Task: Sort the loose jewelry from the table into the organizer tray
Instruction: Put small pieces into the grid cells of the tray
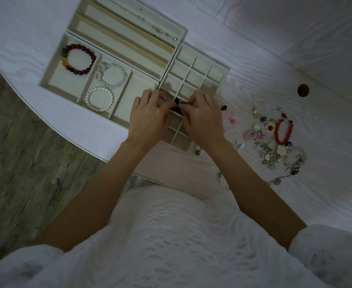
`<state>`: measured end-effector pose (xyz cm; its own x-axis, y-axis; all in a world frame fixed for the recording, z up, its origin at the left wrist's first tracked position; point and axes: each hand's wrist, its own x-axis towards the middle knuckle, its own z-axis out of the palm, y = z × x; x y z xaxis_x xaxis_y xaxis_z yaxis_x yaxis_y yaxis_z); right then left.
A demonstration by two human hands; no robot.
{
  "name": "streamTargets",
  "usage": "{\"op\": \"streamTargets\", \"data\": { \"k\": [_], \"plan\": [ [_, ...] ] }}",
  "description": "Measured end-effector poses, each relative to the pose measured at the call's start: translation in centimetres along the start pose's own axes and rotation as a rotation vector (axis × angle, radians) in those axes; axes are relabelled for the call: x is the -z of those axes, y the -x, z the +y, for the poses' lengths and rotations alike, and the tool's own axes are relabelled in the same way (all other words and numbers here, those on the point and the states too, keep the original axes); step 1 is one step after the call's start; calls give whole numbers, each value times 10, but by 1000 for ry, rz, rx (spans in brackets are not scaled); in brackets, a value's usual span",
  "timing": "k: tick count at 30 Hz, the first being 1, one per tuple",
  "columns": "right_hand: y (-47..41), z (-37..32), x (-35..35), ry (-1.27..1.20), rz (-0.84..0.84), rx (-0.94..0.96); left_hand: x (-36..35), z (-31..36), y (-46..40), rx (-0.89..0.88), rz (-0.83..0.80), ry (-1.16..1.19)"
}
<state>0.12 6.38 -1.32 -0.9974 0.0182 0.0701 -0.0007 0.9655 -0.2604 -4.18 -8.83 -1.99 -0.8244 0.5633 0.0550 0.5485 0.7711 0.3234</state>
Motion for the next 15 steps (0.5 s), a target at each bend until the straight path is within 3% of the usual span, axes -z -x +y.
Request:
{"op": "streamTargets", "data": {
  "k": [7,15],
  "plan": [
    [7,-4,-3,7,-36,1,-2,-1,1,-1,6,40],
    [6,0,-1,-144,-5,-51,-3,1,8,52,29,146]
  ]
}}
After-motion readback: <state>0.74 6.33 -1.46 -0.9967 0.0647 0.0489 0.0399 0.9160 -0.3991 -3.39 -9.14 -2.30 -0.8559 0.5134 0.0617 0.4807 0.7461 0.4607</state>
